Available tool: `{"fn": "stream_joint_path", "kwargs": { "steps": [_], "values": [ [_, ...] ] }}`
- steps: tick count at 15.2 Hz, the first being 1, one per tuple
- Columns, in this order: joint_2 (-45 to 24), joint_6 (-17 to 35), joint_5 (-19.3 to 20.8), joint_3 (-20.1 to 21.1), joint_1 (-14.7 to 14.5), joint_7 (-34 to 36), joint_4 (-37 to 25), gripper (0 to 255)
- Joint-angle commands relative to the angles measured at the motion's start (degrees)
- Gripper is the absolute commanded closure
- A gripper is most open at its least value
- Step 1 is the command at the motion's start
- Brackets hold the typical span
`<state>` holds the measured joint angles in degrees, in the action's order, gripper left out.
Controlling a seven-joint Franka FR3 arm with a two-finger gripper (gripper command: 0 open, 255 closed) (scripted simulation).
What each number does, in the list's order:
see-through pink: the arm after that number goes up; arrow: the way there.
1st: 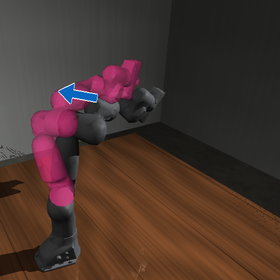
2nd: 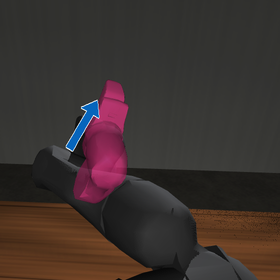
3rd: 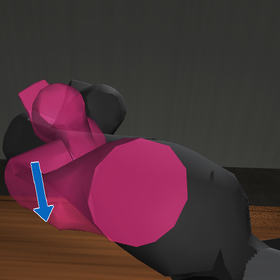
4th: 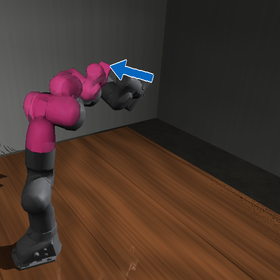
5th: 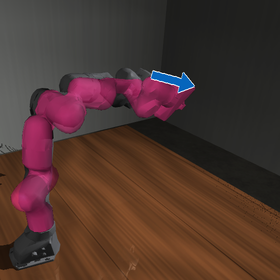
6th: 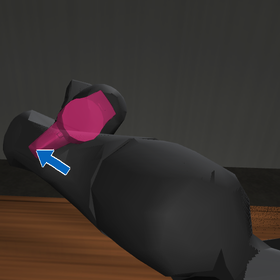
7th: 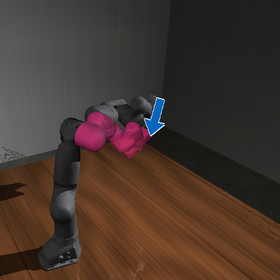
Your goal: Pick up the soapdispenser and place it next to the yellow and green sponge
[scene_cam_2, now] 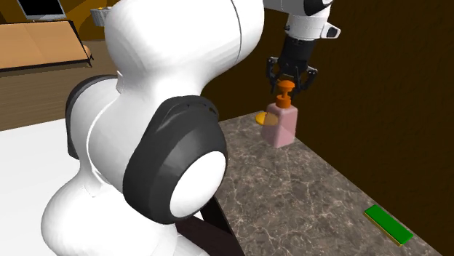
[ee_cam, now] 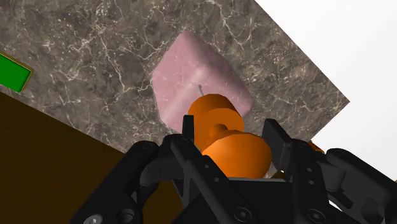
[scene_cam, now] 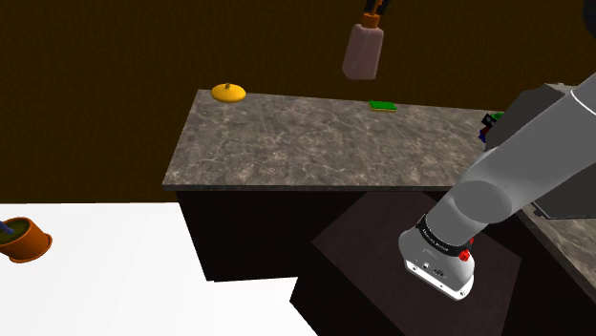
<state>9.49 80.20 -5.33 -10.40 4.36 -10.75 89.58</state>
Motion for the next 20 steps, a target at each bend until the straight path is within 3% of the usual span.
{"fn": "stream_joint_path", "kwargs": {
  "steps": [1,13,20],
  "values": [
    [-0.34,-0.43,0.22,-1.72,1.14,-2.96,-0.47,255],
    [-11.83,-5.21,-2.24,-12.64,9.6,-21.6,-14.13,255],
    [-25.34,-11.56,-8.58,-17.67,19.0,-32.5,-31.34,255]
  ]
}}
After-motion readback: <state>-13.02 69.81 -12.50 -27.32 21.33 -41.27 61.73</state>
